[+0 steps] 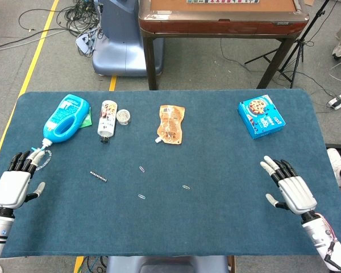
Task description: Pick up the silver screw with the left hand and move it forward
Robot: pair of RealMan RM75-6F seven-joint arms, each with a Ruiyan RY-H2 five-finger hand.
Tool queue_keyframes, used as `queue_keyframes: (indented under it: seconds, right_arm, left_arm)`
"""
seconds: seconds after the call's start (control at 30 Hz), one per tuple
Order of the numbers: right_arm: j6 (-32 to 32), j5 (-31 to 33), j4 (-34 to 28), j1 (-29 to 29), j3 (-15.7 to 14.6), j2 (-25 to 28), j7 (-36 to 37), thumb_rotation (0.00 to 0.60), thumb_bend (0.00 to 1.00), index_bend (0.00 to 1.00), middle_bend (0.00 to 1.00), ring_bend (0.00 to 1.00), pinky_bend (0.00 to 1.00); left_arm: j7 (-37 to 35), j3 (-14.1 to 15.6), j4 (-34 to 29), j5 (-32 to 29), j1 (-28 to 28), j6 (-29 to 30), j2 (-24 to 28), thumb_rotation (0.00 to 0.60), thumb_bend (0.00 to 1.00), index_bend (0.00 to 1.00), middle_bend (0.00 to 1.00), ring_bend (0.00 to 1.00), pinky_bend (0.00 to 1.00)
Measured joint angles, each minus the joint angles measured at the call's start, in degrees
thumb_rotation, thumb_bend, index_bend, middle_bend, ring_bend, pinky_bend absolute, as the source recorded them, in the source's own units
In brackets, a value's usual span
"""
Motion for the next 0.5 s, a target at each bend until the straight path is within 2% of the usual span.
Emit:
queue_keyframes:
  seconds: [0.5]
  right_arm:
    - [-0.67, -0.11, -0.11, 0.25, -0.24, -0.43, -0.50, 0.600, 0.30, 0.00, 0.00, 0.00, 0.00]
  left_arm:
    - [-0.23, 0.32, 0.25, 0.67, -0.23, -0.13, 0.01, 0.600, 0.36, 0.02, 0.00, 0.00, 0.00]
